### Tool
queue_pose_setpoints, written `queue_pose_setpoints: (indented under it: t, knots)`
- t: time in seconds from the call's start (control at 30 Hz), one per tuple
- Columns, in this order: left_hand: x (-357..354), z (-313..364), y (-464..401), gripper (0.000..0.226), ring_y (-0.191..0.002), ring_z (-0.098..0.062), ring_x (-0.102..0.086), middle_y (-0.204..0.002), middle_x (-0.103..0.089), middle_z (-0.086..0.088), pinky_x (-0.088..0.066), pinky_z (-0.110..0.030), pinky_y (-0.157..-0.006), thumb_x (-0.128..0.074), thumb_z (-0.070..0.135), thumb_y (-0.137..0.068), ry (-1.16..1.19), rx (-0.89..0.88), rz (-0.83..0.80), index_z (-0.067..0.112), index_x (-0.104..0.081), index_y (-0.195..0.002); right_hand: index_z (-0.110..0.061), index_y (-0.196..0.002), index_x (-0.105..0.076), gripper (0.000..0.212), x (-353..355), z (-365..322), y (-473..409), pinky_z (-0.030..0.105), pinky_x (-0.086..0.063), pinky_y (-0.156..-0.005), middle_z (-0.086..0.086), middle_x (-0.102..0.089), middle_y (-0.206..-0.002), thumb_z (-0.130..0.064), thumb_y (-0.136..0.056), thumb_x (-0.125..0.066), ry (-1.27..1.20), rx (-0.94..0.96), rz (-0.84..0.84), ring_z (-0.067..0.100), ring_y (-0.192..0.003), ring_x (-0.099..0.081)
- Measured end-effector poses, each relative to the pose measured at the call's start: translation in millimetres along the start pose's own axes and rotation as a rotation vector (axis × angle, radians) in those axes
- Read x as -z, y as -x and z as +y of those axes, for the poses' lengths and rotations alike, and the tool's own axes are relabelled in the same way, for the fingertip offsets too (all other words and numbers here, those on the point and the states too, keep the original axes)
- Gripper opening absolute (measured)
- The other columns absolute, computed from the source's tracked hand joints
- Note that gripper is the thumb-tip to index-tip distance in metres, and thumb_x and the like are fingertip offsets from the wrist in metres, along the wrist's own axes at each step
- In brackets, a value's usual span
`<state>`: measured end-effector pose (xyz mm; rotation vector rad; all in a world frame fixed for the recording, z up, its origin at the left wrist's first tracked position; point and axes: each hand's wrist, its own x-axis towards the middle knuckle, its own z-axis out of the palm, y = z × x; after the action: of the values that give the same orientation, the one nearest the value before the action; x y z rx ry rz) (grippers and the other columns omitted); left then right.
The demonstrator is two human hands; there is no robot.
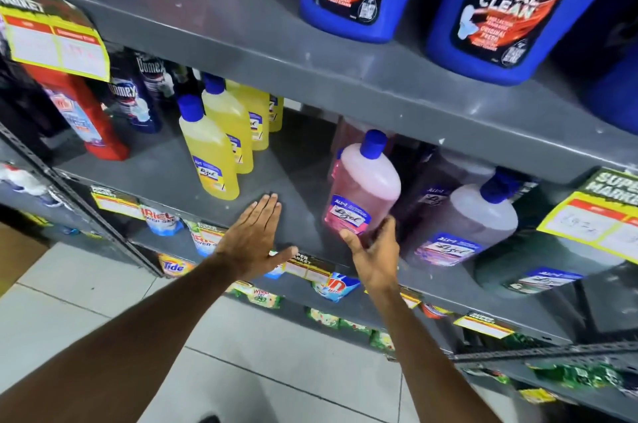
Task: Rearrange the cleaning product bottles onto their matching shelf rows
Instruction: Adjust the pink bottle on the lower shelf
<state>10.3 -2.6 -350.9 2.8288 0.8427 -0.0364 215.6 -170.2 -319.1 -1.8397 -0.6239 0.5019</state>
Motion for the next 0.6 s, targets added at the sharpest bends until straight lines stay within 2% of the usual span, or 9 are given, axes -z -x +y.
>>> queue_pose_setpoints:
  t: [0.1, 0.23, 0.33, 0.6]
  knots:
    - [-3, -2, -1, 0.114, -0.161, -0.034, -0.007, -0.172, -0.008, -0.023, -0.01, -0.045, -0.131, -0.017, 0.085, -0.09, 0.003, -0.008, 0.031, -0.002, -0.008, -0.162, -0.039, -0.125, -0.05, 0.064, -1, 3, -15, 0.01, -0.056, -0.082, -0.038, -0.072, -0.106, -0.035, -0.078, -0.093, 0.007, 0.027, -0.101, -0.01, -0.101, -0.071]
    - [-7, -4, -1, 0.113, -0.161, -0.03, -0.003, -0.173, -0.006, -0.02, -0.005, -0.041, -0.131, -0.013, 0.086, -0.09, -0.018, -0.015, 0.044, 0.0, -0.005, -0.163, -0.037, -0.132, -0.053, 0.068, -3, 11, -24, 0.022, -0.061, -0.09, -0.02, -0.074, -0.119, -0.051, -0.074, -0.088, 0.014, 0.033, -0.161, -0.001, -0.106, -0.073]
    - [-6, -4, -2, 0.114, -0.161, -0.031, -0.003, -0.173, -0.006, -0.02, -0.006, -0.042, -0.131, -0.01, 0.087, -0.09, -0.012, -0.016, 0.039, 0.0, -0.005, -0.163, -0.028, -0.138, -0.055, 0.069, -4, 17, -26, 0.034, -0.061, -0.096, -0.005, -0.074, -0.126, -0.038, -0.08, -0.09, 0.058, 0.04, -0.175, 0.01, -0.112, -0.073]
    - [-7, -5, -2, 0.114, -0.161, -0.03, -0.002, -0.174, -0.003, -0.018, -0.004, -0.04, -0.13, -0.008, 0.088, -0.088, -0.014, -0.009, 0.023, 0.002, -0.002, -0.163, -0.027, -0.139, -0.053, 0.066, -5, 15, -26, 0.039, -0.059, -0.099, -0.005, -0.072, -0.129, -0.031, -0.084, -0.088, 0.059, 0.038, -0.196, 0.015, -0.115, -0.071]
